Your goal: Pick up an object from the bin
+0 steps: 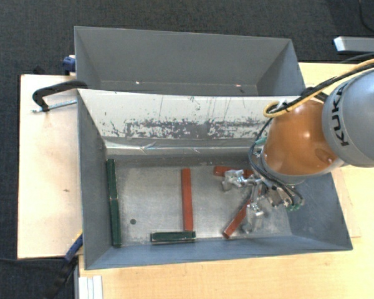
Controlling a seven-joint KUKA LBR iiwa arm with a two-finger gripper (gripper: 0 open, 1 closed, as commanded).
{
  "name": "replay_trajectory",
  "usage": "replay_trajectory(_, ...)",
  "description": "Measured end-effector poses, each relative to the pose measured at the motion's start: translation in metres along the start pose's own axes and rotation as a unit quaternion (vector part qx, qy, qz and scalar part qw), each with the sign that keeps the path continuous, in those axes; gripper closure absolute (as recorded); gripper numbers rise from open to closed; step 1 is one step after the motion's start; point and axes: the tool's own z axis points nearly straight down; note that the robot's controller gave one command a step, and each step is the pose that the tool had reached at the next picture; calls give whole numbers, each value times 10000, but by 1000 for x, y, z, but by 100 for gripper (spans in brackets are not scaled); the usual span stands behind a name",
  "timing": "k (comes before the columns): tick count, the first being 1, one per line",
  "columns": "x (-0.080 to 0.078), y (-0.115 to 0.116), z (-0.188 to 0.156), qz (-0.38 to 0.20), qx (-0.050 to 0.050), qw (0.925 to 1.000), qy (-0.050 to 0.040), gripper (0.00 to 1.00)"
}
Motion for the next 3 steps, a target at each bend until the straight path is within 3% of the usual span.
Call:
replay_trajectory(1, 6, 4, 0, -243, -3, 9997, 14, 0)
replay_trajectory(2, 0, 1, 0, -23, 0, 10000, -11, 0)
replay_trajectory(3, 5, 5, 0, -239, -4, 9997, 12, 100)
